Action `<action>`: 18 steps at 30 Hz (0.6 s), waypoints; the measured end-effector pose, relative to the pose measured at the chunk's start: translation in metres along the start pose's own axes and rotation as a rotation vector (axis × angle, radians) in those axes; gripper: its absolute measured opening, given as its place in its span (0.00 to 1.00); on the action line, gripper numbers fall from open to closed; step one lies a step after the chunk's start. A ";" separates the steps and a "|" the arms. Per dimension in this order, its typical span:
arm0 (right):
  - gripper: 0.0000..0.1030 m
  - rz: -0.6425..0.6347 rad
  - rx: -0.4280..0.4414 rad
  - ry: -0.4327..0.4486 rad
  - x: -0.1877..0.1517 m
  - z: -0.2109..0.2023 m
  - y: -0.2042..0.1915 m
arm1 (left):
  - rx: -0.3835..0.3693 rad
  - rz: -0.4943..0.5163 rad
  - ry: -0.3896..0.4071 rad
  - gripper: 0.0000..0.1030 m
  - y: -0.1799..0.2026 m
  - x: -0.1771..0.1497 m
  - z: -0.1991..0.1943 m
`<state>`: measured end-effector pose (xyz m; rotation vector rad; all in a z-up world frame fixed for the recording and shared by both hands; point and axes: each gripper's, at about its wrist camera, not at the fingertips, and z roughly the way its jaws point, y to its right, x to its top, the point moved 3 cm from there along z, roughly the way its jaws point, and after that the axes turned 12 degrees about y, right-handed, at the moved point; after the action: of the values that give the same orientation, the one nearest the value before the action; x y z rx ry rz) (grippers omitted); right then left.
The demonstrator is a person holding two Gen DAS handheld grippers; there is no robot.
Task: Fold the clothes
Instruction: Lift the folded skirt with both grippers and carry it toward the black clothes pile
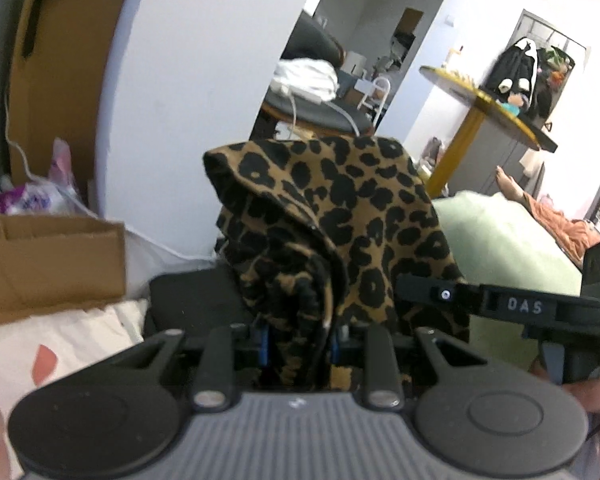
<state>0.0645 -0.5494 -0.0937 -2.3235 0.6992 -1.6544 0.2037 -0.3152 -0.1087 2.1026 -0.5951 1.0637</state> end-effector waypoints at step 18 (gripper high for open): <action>0.06 -0.096 -0.149 -0.041 -0.083 0.132 0.059 | -0.031 -0.182 -0.061 0.27 -0.091 -0.081 0.135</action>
<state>0.1503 -0.5732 -0.2345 -2.5235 0.7366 -1.6411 0.2872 -0.3505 -0.2666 2.1228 -0.4366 0.8860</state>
